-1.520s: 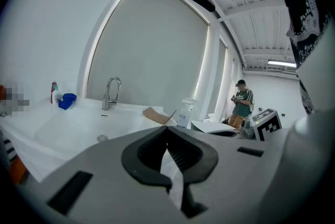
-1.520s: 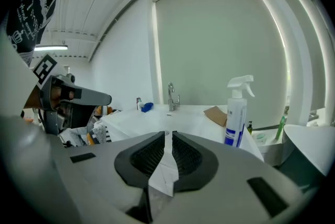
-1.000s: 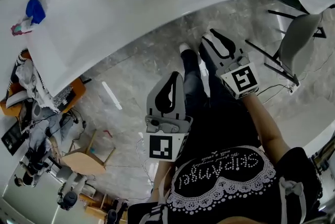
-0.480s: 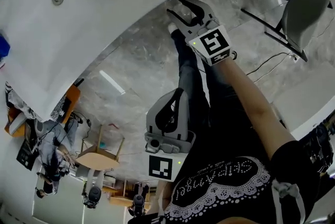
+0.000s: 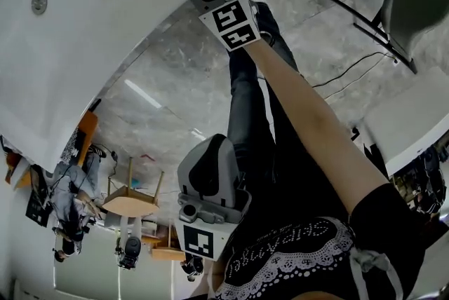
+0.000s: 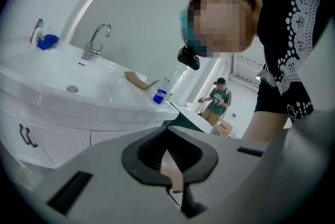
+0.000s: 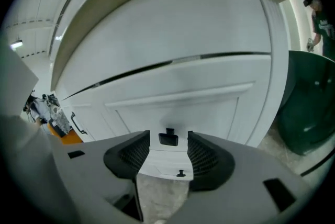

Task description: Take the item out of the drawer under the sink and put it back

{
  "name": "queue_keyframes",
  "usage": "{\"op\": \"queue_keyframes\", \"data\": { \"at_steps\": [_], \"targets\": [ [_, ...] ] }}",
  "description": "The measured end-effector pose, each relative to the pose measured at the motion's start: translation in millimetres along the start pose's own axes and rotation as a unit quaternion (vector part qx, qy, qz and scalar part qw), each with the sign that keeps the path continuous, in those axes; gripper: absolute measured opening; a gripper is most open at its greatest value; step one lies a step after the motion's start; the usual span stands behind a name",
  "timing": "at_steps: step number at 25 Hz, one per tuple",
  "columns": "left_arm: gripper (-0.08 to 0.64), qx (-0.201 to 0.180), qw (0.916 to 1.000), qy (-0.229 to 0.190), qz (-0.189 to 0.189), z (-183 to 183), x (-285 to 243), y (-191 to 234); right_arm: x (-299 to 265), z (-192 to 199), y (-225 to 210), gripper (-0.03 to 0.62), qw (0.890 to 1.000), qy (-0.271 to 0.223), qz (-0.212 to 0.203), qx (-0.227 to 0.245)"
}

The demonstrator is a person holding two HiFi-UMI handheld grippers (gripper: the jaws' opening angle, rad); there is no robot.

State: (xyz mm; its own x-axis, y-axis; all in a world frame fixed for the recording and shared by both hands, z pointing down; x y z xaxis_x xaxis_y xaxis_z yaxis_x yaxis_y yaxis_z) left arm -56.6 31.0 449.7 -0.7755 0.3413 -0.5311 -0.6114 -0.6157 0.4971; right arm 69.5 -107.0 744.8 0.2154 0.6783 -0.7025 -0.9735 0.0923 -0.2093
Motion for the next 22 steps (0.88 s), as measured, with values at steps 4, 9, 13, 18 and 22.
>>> {"op": "queue_keyframes", "data": {
  "at_steps": [4,9,13,18,22],
  "targets": [
    [0.005,-0.004,0.9999,0.005,-0.01,1.6,-1.3,5.6,-15.9,7.9,-4.2,0.212,1.0,0.005,0.002,-0.026],
    [0.005,-0.003,0.9996,0.013,-0.023,2.2,-2.5,16.2,-29.0,8.3,-1.1,0.21,1.0,0.004,-0.002,-0.027],
    [0.003,0.003,0.9995,0.012,-0.029,4.9,-3.6,19.4,-32.9,8.9,-6.9,0.159,1.0,0.016,0.024,-0.007],
    [0.005,0.006,0.9995,0.011,-0.03,2.1,-1.2,20.8,-31.4,5.4,-6.9,0.149,0.999,0.023,0.022,0.012],
    [0.003,0.007,0.9995,0.005,-0.03,-1.2,1.7,22.4,-28.9,6.9,-3.9,0.147,0.999,0.031,0.014,0.017]
  ]
}}
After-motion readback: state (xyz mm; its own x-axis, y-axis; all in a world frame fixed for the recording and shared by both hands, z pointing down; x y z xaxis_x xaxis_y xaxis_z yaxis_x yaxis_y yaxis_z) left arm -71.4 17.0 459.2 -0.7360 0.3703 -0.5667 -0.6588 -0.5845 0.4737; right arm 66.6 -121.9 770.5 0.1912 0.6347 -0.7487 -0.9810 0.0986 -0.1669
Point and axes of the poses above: the fingertips, and each gripper's own axes: x backward along the fingers, y to its left, z out of its underside, the point moved 5 cm from there along x, backward along the fingers, and after that the axes turned 11 degrees about y, right-handed, at the moved point
